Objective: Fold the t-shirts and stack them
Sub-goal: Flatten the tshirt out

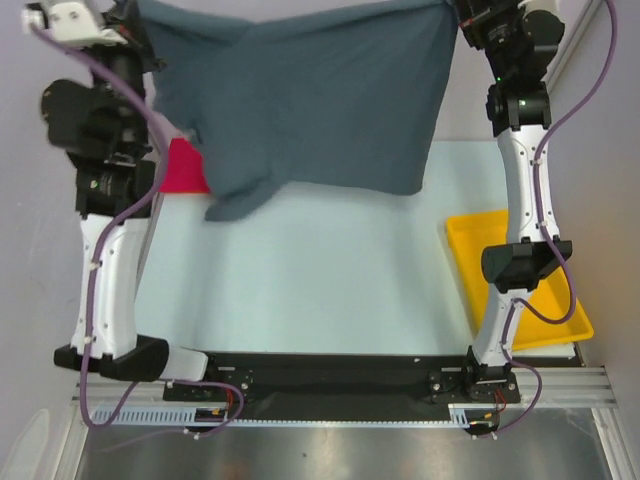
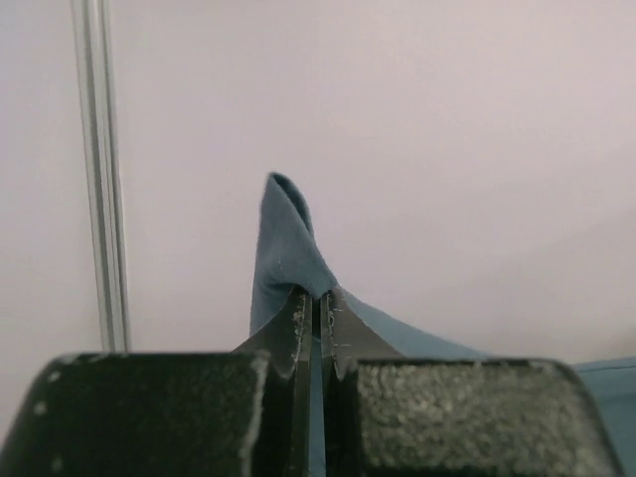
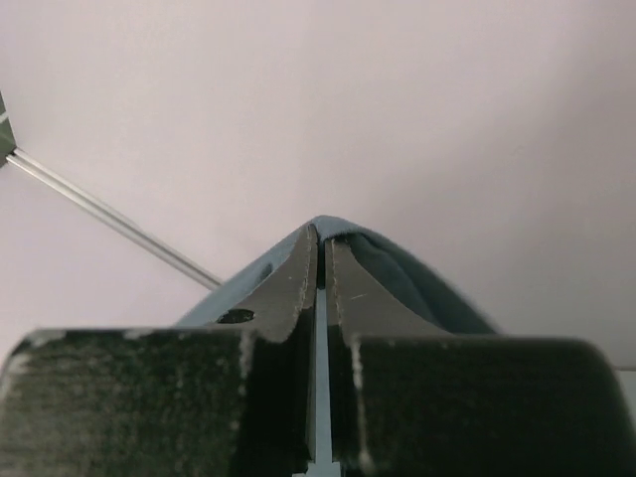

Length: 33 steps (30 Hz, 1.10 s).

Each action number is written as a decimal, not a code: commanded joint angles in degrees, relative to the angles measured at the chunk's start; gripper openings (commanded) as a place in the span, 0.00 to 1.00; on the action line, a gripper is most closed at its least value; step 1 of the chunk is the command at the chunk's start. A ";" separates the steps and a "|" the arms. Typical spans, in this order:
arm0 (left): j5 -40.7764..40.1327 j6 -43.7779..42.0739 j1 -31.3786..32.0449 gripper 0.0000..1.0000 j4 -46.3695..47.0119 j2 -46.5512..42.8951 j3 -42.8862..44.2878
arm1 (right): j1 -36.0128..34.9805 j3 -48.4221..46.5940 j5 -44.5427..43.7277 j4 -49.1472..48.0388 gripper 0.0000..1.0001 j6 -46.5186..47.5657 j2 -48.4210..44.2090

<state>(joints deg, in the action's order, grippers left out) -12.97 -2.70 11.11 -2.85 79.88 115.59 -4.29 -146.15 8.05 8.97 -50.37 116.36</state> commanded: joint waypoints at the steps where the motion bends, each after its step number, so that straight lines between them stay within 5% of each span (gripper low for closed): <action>1: 3.22 -3.29 -0.57 0.00 6.54 -5.67 2.74 | 1.22 4.52 0.82 -3.53 0.00 -3.77 -6.48; 3: 3.92 -0.57 -0.57 0.00 6.72 -10.15 -3.32 | 1.13 11.20 3.01 -2.65 0.00 -3.69 -10.34; 10: -4.07 15.96 -0.57 0.00 4.53 -36.69 -46.44 | -0.10 51.81 5.91 -8.36 0.00 -4.65 -32.14; 12: -6.18 17.54 -0.57 0.00 1.12 -42.16 -49.83 | -0.10 56.84 6.01 -7.40 0.00 -2.29 -36.28; 21: -6.02 9.75 -0.57 0.00 -1.37 -36.65 -33.78 | 0.69 57.38 7.06 -5.02 0.00 -0.08 -44.00; 28: 5.39 4.81 -0.48 0.00 -0.15 -36.01 -16.47 | -0.10 58.16 4.88 -5.79 0.00 5.62 -57.17; 33: 9.71 7.08 -0.57 0.00 6.00 -41.11 -18.99 | -0.19 61.15 2.50 -7.04 0.00 8.97 -65.63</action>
<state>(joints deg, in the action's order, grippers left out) -7.57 4.99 11.07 -4.78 41.87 96.55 -4.60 -86.13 14.33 6.31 -45.67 55.29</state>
